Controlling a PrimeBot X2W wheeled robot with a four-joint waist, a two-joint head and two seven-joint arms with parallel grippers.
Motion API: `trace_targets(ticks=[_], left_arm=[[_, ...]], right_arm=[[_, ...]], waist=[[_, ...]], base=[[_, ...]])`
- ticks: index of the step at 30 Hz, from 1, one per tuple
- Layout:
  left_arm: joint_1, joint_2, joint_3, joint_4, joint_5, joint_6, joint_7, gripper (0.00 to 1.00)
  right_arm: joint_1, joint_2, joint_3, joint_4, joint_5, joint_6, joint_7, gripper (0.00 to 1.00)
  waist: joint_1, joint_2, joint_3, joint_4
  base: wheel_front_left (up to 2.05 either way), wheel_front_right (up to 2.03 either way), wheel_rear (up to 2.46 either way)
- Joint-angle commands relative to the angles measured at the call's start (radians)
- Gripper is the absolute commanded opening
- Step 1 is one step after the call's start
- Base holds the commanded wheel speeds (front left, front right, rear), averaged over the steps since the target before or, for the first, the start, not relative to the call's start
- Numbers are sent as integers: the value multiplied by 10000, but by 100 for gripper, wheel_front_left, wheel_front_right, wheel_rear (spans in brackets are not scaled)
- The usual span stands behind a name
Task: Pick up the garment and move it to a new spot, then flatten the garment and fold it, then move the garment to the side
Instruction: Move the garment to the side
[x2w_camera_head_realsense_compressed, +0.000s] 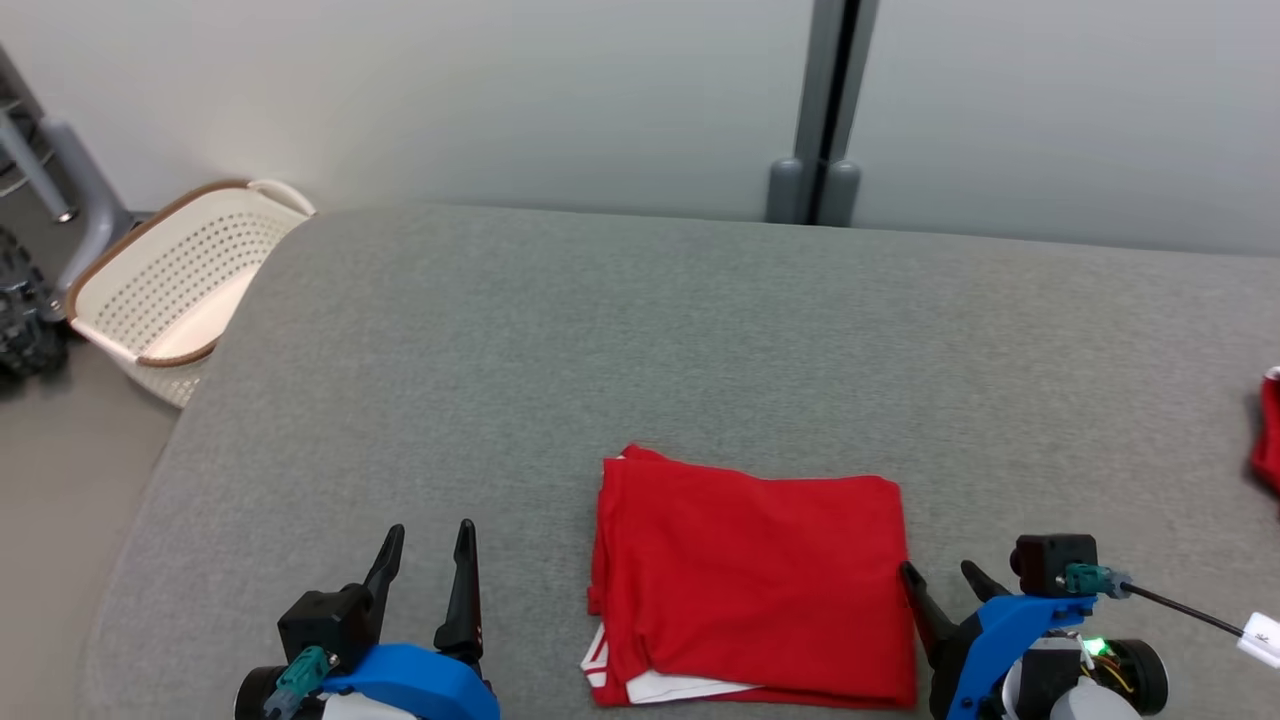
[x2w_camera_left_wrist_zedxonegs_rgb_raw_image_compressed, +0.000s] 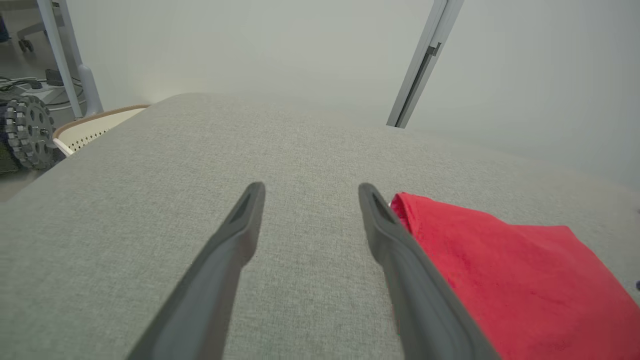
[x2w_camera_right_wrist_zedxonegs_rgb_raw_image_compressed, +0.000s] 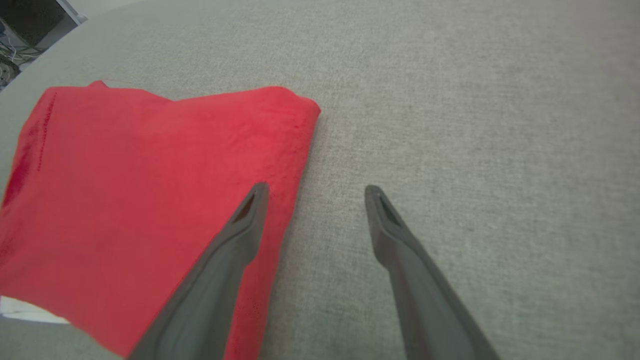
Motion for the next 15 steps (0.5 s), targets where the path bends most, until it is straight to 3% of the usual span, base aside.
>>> trace_targets(ticks=[1,10,11,12,13,14,15], left_arm=[[-122,-62,68,47,57,-64,-51,100],[-84,-185,300,94,119,-239,-50,100],[-67,-183,331,90,140,-250,-50,100],[-53,-183,363,86,161,-261,-50,100],[-42,-186,379,78,185,-259,-50,100],[-37,-196,378,68,202,-267,-50,100],[-30,-201,378,59,214,-280,-50,100]], right_arm=[[-211,-15,-127,297,-37,5,104,100],[-691,-5,157,1743,506,5,-119,100],[-748,-4,242,1896,591,5,-132,88],[-807,3,322,2046,657,5,-178,56],[-885,12,408,2204,734,7,-207,37],[-968,15,499,2346,785,7,-242,26],[-1072,16,596,2464,831,7,-330,6]], waist=[[-1,-1,261,368],[-1,-1,377,964],[-1,-1,378,971],[-1,-1,377,968],[-1,-1,379,950],[-1,-1,385,915],[-1,-1,405,865]], base=[[0,0,0],[0,0,0],[0,0,0],[0,0,0],[0,0,0],[0,0,0],[0,0,0]])
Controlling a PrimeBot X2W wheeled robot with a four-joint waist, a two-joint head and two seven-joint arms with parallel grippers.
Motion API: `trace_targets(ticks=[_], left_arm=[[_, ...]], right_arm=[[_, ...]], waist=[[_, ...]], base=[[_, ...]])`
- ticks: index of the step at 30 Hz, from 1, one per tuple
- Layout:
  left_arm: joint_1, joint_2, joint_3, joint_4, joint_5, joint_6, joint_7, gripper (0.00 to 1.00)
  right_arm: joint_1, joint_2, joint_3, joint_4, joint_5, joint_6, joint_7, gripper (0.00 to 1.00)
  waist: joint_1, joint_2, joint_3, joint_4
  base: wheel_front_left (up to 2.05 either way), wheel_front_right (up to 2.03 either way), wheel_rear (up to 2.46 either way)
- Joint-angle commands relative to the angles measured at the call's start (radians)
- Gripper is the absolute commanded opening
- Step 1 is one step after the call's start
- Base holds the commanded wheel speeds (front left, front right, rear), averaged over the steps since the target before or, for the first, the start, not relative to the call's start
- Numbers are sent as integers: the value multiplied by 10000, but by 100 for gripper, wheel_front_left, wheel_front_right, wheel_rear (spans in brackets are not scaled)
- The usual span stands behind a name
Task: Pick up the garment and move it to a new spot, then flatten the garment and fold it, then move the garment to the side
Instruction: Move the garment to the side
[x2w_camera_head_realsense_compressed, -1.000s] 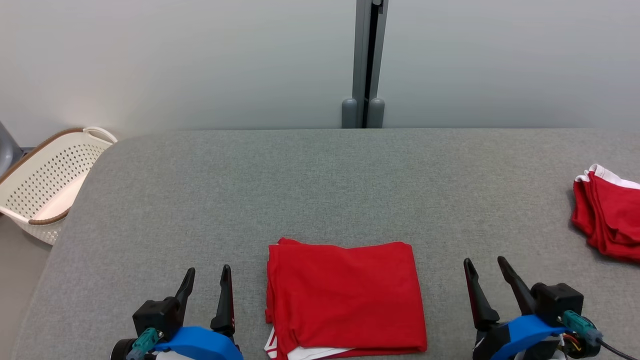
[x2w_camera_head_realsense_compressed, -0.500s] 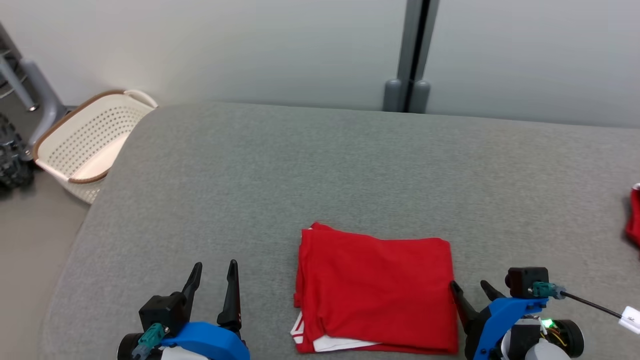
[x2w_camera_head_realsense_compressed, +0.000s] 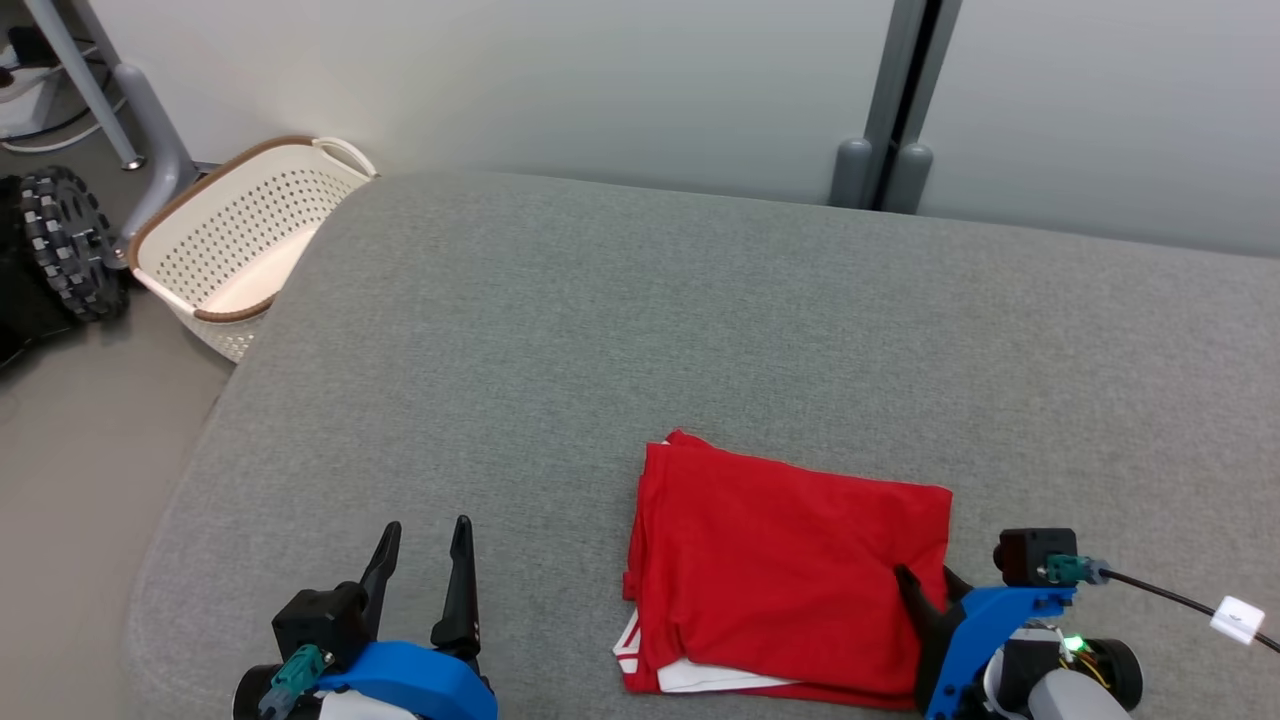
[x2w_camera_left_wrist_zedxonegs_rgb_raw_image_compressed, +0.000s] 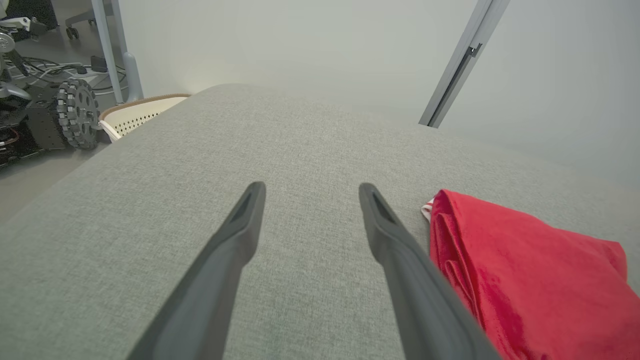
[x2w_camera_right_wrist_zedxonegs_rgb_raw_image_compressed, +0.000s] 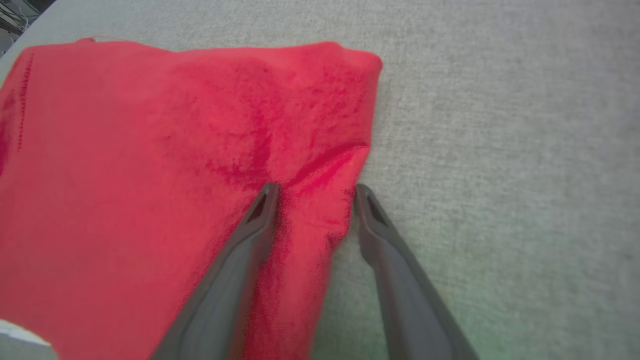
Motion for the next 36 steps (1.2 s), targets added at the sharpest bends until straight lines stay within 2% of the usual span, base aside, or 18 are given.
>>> trace_targets(ticks=[1,7,12,19,25,30,36], left_arm=[[-37,-8,4,-16,98,-44,-48,100],[-38,-10,18,-138,224,-98,-48,100],[-103,-75,-12,-296,312,-157,-48,100],[-303,-146,-126,-412,419,-250,-48,100],[-560,-184,-293,-366,491,-314,-44,100],[-764,-155,-400,-320,557,-325,4,100],[-887,-102,-462,-298,535,-336,33,100]], right_arm=[[-157,48,239,326,45,9,-129,0],[-834,-55,375,559,47,1,-934,0],[-1109,-599,153,427,-228,0,-1313,0],[-1229,-1299,-307,-231,-391,4,-1379,0],[-1009,-1286,-596,-1087,-441,4,-1178,0],[-708,-1110,-912,-1645,-469,6,-1070,0],[-729,-935,-1125,-2121,-580,6,-989,0]], waist=[[0,0,38,-118],[0,0,168,-848],[0,0,286,-1868],[0,0,563,-3346],[0,0,779,-4626],[0,0,876,-5155],[0,0,971,-5184]], base=[[0,0,0],[0,0,0],[0,0,0],[0,0,0],[0,0,0],[0,0,0],[0,0,0]])
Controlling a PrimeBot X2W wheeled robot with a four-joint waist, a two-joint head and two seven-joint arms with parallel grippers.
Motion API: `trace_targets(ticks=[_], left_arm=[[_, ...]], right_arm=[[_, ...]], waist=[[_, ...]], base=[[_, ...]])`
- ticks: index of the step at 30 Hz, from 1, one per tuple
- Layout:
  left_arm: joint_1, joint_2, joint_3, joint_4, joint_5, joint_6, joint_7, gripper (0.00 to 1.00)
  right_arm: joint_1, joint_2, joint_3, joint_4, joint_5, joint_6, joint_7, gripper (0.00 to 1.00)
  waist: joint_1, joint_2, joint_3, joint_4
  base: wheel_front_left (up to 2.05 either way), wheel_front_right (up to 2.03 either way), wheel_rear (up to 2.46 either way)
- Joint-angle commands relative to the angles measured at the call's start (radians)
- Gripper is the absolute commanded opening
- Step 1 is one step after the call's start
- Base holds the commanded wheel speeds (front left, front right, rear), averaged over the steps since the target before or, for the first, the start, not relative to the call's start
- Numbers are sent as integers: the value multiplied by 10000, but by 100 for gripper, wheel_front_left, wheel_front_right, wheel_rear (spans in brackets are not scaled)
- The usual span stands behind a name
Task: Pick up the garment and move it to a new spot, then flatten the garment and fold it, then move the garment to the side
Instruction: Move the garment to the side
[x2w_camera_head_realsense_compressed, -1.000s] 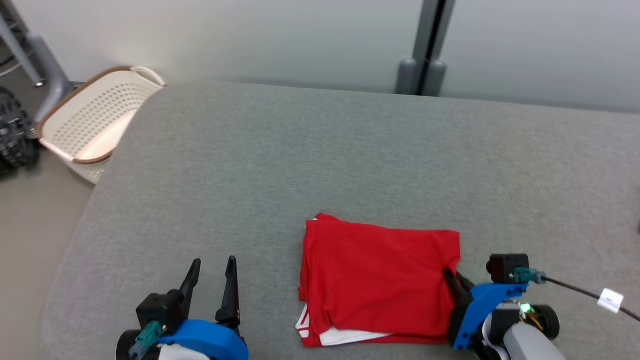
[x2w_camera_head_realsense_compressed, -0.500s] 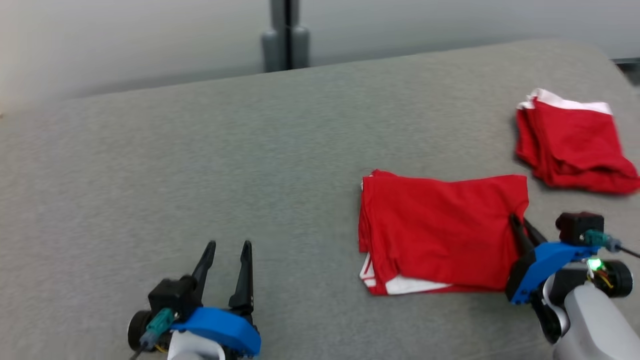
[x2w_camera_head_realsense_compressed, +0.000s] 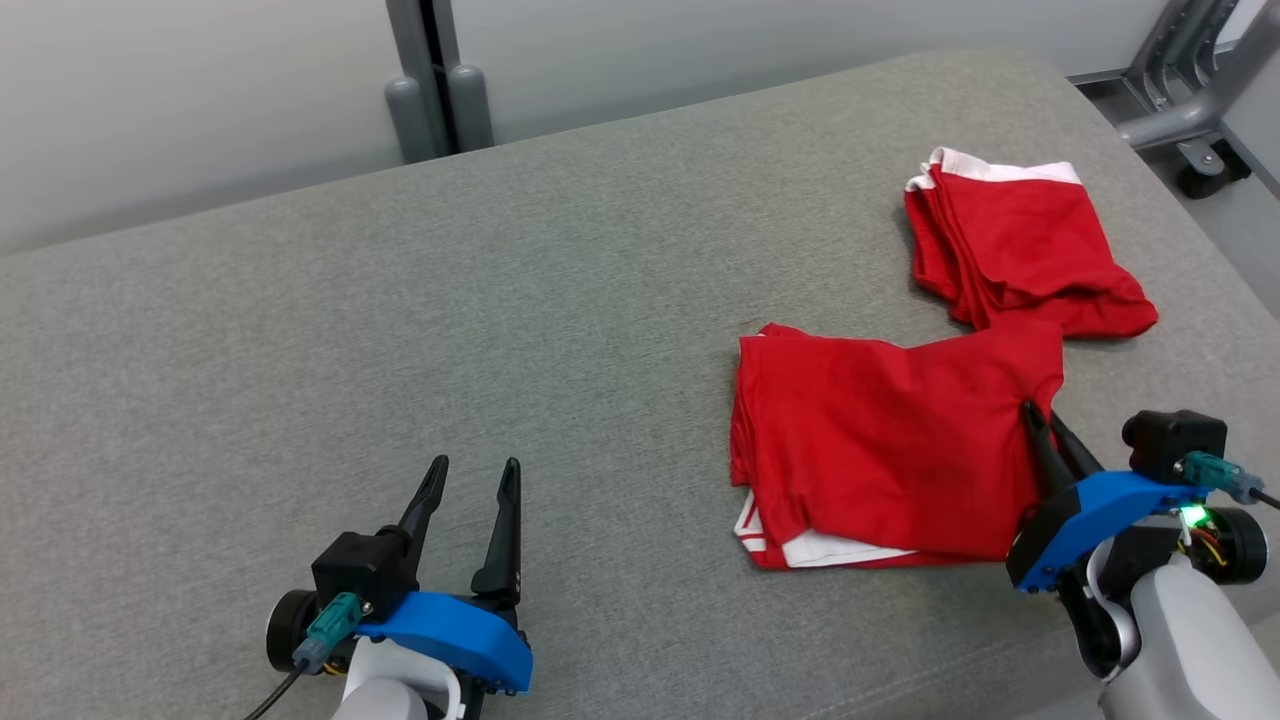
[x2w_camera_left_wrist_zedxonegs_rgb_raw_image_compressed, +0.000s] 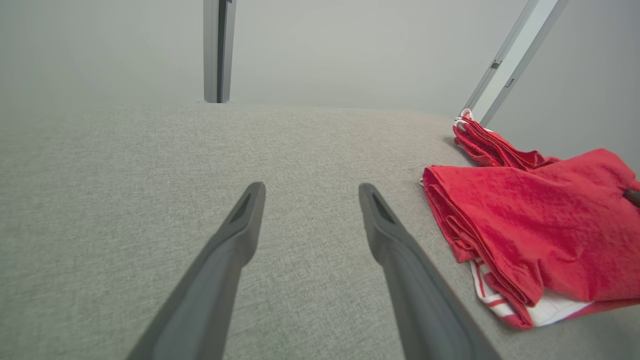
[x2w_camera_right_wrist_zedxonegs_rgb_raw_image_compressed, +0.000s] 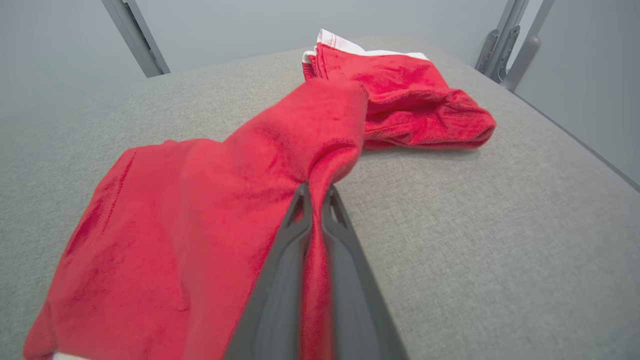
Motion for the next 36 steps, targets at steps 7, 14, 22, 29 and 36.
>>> trace_targets(ticks=[7,14,22,29,36], left_arm=[[-162,-20,41,95,-82,50,-34,100],[-120,-121,117,136,-144,60,-66,100],[-19,-213,256,74,-104,37,-79,100],[-47,-216,383,-30,50,-50,-83,100],[-119,-161,404,-16,184,-95,-83,100]], right_arm=[[-926,-24,-507,-367,-83,2,220,0],[-2169,-434,-1304,12,-385,2,648,0],[-3122,-1437,-2252,726,-1182,2,962,0],[-3529,-2287,-2971,1330,-1862,2,1171,0],[-3738,-3113,-3708,1592,-2835,2,1288,0]], waist=[[0,-2,-47,637],[0,-2,-137,1481],[0,-2,-157,2281],[0,-2,30,2676],[0,-2,222,2893]], base=[[0,0,0],[0,0,0],[0,0,0],[0,0,0],[0,0,0]])
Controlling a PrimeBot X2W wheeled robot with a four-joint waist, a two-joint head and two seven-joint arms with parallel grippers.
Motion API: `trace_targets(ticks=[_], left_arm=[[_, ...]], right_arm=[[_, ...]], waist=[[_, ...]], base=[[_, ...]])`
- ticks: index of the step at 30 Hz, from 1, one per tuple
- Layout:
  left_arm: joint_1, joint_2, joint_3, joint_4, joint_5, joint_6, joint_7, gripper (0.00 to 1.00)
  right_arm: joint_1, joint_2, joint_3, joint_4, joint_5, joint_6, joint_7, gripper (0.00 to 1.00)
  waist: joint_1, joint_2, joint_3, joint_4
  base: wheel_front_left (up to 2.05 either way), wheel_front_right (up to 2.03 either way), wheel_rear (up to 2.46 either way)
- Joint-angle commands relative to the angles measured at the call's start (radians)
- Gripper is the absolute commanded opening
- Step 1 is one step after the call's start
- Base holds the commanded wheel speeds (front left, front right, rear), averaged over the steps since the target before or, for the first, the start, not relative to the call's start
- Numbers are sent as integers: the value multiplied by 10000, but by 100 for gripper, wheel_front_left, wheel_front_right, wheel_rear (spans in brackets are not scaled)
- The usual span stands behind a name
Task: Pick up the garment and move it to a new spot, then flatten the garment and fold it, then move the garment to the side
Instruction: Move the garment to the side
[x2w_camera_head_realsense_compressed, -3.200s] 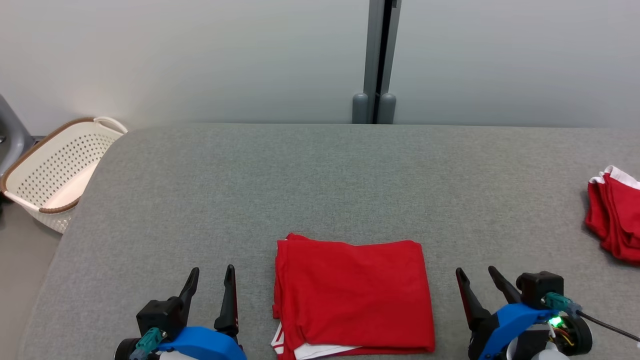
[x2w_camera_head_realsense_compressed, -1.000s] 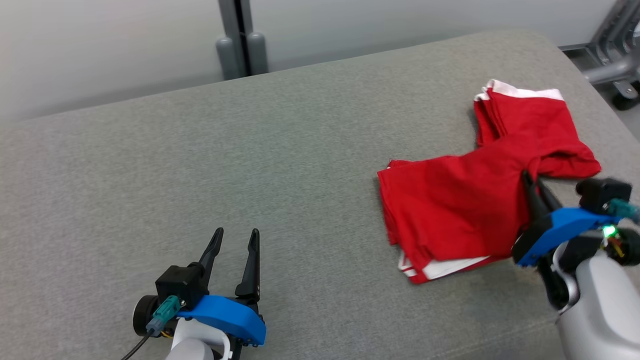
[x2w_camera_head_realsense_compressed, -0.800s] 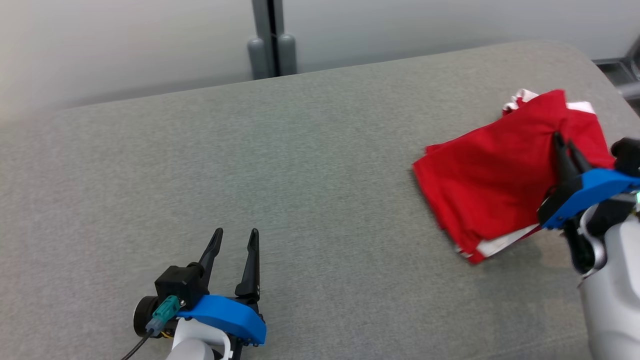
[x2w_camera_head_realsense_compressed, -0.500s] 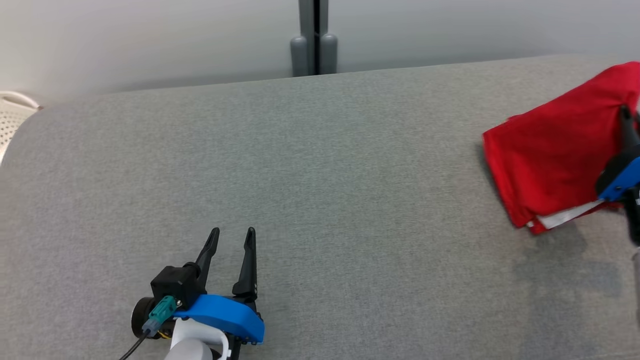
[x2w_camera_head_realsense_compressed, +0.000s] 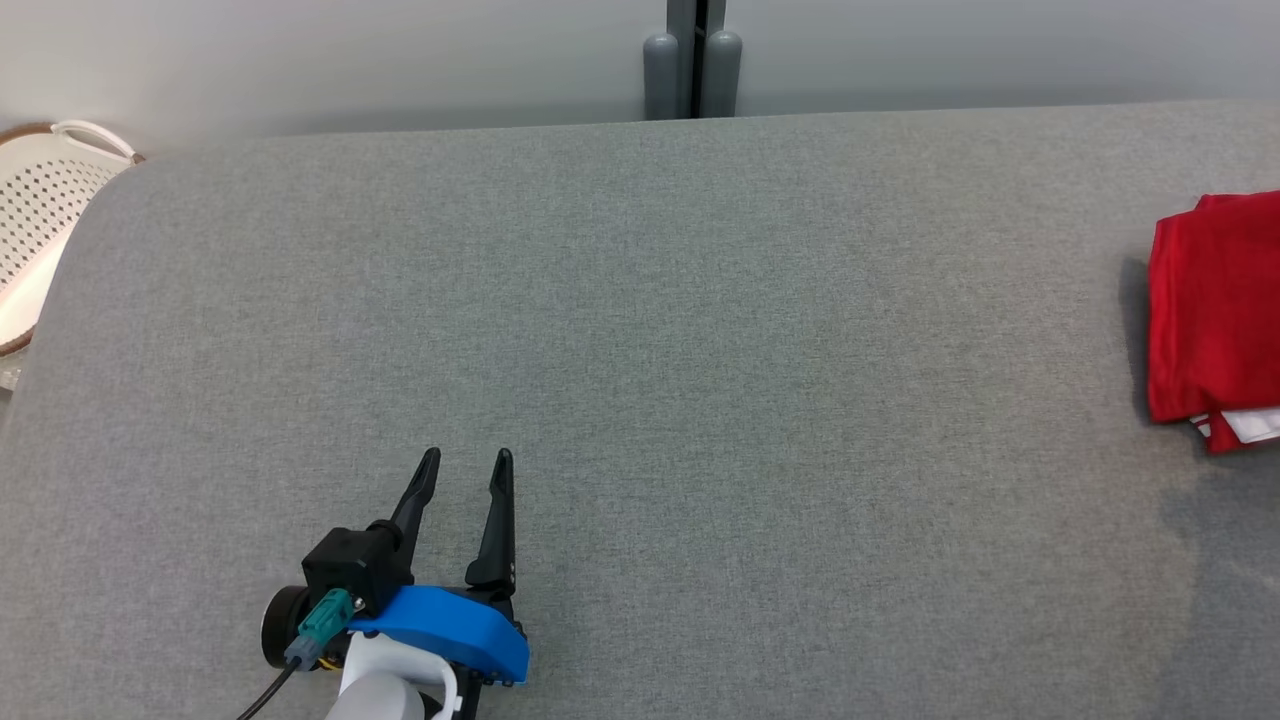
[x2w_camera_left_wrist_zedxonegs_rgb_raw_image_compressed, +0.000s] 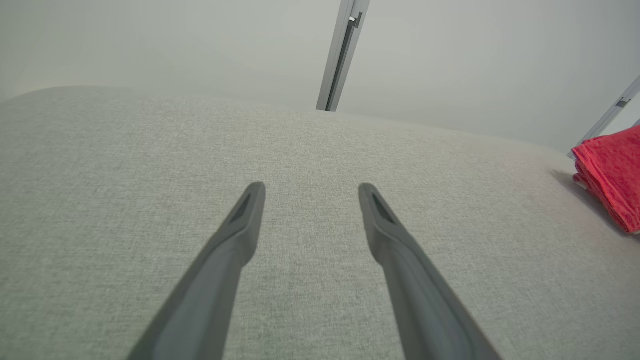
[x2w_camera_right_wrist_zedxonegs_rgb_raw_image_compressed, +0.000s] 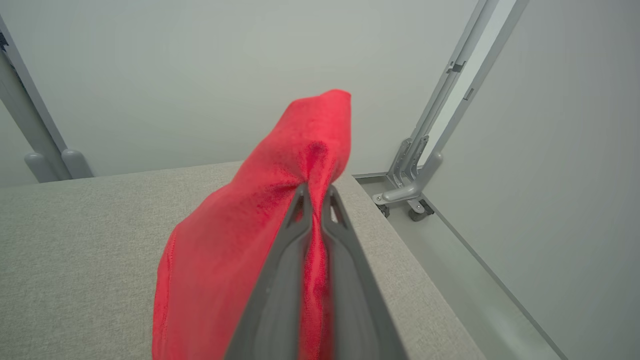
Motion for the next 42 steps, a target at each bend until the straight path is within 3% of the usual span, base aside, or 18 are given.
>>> trace_targets(ticks=[1,7,8,9,10,11,13,15,17,29,42], left_arm=[[-133,57,32,14,85,-21,-46,100],[-232,162,35,25,163,6,-47,100],[-238,180,19,19,169,6,-47,100],[-236,181,9,16,173,15,-47,100],[-235,181,-4,12,176,28,-47,100],[-250,192,-27,14,177,44,-47,100],[-257,203,-38,20,158,66,-49,100],[-255,203,-50,24,140,76,-47,100],[-247,205,-63,31,121,74,-47,100],[-48,192,-159,100,14,146,-47,100],[161,174,186,107,-352,254,-48,100]], right_arm=[[-239,-129,-62,51,-289,3,20,0],[-378,-253,-39,200,-1086,2,-181,0],[-378,-338,68,207,-1498,0,-338,16],[-401,-329,50,225,-1692,0,-402,23],[-401,-327,4,257,-1917,0,-418,22],[-410,-257,-166,283,-2269,0,-453,4],[-444,-143,-374,267,-2588,0,-499,1],[-481,-24,-544,203,-2893,0,-582,37],[-539,155,-636,156,-3083,0,-699,100],[-583,619,-227,322,-3467,0,-1047,100],[133,1429,1440,761,-2405,2,-2103,100]], waist=[[0,0,70,69],[0,0,204,158],[0,0,228,174],[0,0,235,178],[0,0,239,182],[0,0,242,183],[0,0,241,170],[0,0,238,144],[0,0,218,114],[0,0,-112,-96],[0,0,-1089,-224]], base=[[0,0,0],[0,0,0],[0,0,0],[0,0,0],[0,0,0],[0,0,0],[0,0,0],[0,0,0],[0,0,0],[0,0,0],[0,0,0]])
